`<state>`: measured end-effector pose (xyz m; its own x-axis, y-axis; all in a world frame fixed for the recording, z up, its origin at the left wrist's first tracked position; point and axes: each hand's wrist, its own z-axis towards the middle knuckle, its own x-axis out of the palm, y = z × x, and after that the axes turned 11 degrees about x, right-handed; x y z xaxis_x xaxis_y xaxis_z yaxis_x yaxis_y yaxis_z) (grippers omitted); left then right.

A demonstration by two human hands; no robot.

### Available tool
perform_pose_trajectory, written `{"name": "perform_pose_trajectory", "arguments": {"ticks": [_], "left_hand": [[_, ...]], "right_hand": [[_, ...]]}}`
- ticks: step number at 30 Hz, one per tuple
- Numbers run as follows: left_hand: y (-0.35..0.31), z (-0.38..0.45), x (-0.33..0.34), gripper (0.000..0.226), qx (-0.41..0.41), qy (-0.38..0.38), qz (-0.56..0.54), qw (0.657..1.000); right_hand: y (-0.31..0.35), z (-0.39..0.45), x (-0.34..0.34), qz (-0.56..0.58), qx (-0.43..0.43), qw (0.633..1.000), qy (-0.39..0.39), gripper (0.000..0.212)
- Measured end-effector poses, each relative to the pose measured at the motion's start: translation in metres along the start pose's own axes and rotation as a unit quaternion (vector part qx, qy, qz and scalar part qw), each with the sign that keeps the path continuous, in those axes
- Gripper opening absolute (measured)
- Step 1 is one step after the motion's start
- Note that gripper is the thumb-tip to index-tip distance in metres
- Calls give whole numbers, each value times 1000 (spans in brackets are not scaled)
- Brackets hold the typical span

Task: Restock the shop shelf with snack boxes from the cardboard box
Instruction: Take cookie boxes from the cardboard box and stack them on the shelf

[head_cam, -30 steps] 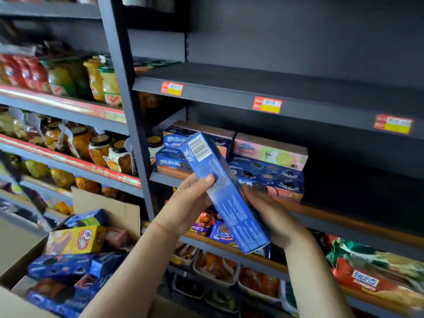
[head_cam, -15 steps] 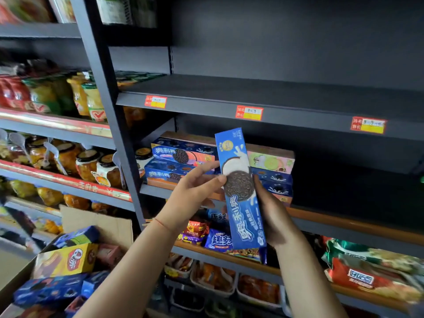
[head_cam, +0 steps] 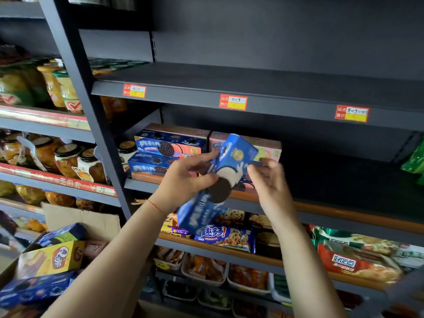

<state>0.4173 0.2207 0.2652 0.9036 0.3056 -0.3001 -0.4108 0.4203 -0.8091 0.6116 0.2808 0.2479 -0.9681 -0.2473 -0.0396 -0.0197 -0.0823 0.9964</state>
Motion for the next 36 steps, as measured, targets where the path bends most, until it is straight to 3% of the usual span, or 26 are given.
{"name": "perform_pose_trajectory", "arguments": {"ticks": [2, 4, 6, 8, 9, 13, 17, 20, 24, 27, 29, 31, 36], "left_hand": [[-2, 6, -5, 48, 106, 68, 162, 979], [-9, 13, -5, 53, 180, 131, 269, 937], [-19, 19, 1, 61, 177, 177, 337, 908], [-27, 24, 9, 68, 148, 206, 349, 902], [-29, 26, 13, 71, 148, 214, 336, 905], [-26, 25, 19, 72, 174, 216, 298, 913], [-19, 32, 2, 73, 152, 193, 379, 892], [-11, 39, -5, 64, 121, 186, 399, 890], [-2, 47, 6, 58, 157, 184, 388, 889], [12, 54, 4, 67, 163, 133, 423, 882], [27, 58, -8, 82, 109, 88, 459, 877], [45, 62, -22, 90, 36, 79, 476, 875], [76, 56, -32, 79, -11, 123, 486, 865]], "right_hand": [[9, -1, -14, -61, -110, 991, -35, 56], [19, -1, -28, -188, -192, 963, -29, 71], [25, 1, -34, -345, -238, 908, -3, 78], [24, 4, -30, -453, -248, 856, 13, 80], [22, 5, -27, -475, -236, 847, 18, 78], [19, 7, -26, -463, -201, 863, 20, 61], [16, 13, -40, -479, -174, 860, -11, 59], [20, 17, -45, -515, -154, 843, -35, 57], [27, 32, -31, -552, -190, 811, -39, 59], [30, 45, -21, -499, -196, 843, -31, 58], [28, 55, -21, -472, -199, 857, -49, 55], [26, 67, -20, -485, -200, 848, -75, 51], [23, 96, -14, -534, -175, 822, -88, 48]]}}
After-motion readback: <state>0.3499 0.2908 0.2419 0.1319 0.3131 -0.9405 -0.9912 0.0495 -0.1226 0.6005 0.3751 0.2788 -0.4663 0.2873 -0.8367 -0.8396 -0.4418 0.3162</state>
